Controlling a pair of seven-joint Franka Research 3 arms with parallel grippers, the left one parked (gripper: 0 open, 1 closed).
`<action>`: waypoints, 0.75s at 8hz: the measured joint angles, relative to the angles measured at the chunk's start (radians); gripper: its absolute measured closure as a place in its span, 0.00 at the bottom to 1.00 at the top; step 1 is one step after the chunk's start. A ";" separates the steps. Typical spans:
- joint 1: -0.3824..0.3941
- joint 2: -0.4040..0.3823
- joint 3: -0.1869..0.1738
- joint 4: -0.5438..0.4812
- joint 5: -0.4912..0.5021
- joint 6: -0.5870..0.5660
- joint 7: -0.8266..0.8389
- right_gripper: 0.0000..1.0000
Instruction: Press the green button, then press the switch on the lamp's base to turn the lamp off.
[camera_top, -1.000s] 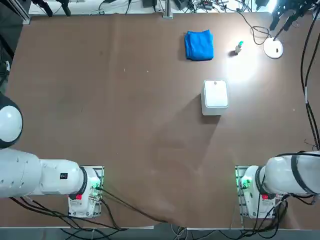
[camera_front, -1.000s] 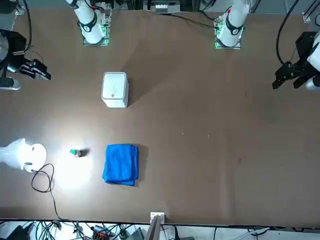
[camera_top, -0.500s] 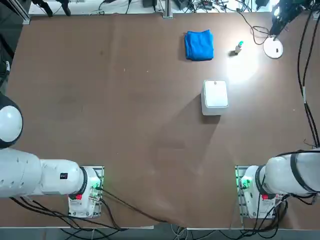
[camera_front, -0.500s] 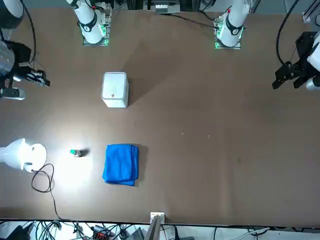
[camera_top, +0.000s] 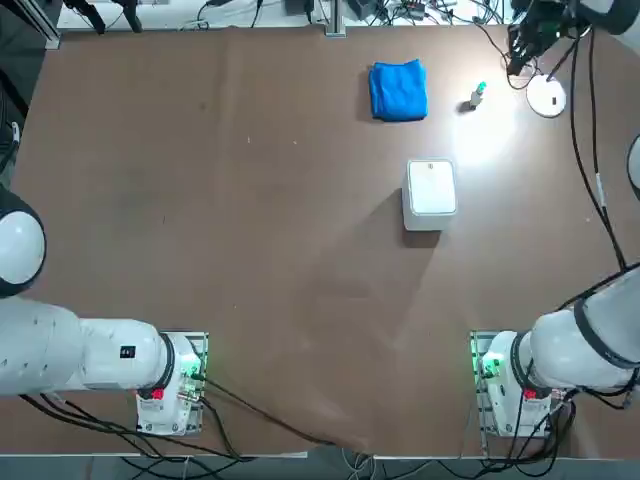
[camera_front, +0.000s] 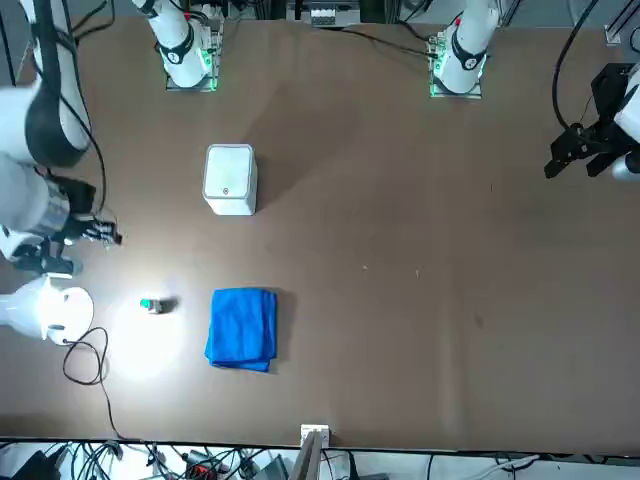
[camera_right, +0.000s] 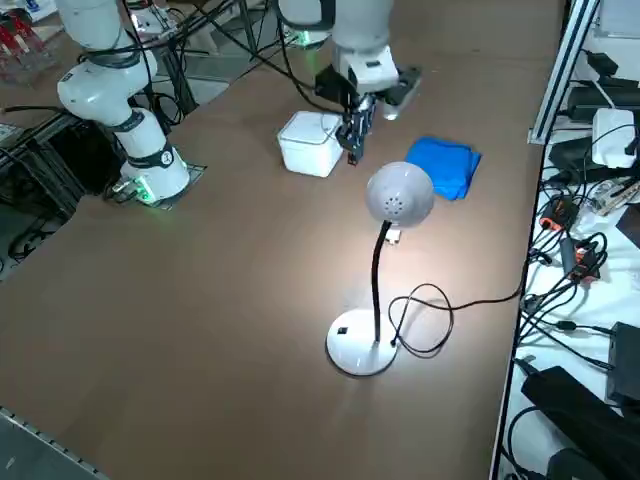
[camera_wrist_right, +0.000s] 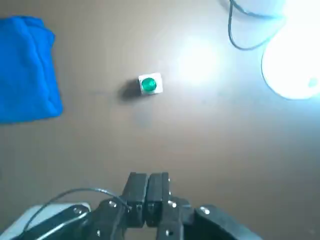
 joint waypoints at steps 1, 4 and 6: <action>0.002 0.064 0.001 0.030 0.000 0.062 0.000 0.99; 0.021 0.171 0.002 0.061 -0.001 0.260 0.011 0.99; 0.021 0.201 0.002 0.062 -0.001 0.287 0.014 0.99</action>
